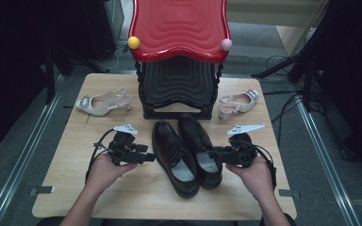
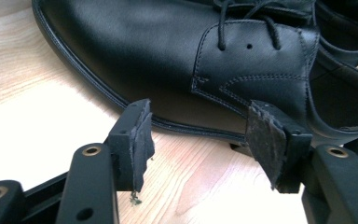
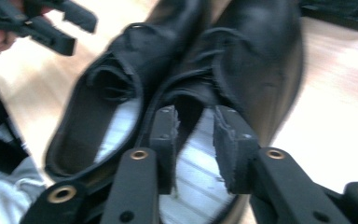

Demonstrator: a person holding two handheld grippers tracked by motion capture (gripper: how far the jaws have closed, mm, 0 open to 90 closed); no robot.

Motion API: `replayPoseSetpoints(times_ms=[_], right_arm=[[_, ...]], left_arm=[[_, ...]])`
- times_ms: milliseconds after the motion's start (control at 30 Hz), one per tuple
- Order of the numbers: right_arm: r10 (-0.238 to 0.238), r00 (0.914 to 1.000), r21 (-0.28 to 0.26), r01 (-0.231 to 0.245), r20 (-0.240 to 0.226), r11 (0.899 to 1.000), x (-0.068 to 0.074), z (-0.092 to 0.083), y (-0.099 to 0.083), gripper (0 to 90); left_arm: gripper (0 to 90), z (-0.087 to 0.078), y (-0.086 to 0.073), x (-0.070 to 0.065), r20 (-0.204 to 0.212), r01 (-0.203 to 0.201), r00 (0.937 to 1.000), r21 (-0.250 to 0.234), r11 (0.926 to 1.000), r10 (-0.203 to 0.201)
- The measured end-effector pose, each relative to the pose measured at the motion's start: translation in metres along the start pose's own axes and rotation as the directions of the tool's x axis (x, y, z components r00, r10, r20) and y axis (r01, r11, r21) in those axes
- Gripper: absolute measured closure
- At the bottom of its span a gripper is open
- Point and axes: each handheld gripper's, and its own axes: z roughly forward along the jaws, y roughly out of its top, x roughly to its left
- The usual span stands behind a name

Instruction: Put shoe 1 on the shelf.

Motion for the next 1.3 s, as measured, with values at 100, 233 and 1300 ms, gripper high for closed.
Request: replayPoseSetpoints(times_ms=[100, 233, 1300], right_arm=[[-0.007, 0.9997, 0.030, 0.008, -0.022, 1.000, 0.009, 0.005, 0.003, 66.4], [-0.001, 0.9995, 0.057, 0.003, -0.031, 0.998, 0.017, 0.011, 0.006, 66.4], [0.055, 0.9984, 0.253, -0.057, 0.015, 0.966, 0.034, 0.063, 0.016, 58.5]], left_arm=[[38.9, -0.002, 0.002, 0.001, -0.001, 0.006, 1.0000, -0.006, 1.0000, -0.006], [38.1, -0.006, 0.005, 0.000, -0.001, 0.008, 1.0000, -0.014, 0.9999, -0.008], [38.1, -0.011, 0.027, 0.006, -0.009, -0.014, 0.9999, -0.031, 0.9994, 0.014]])
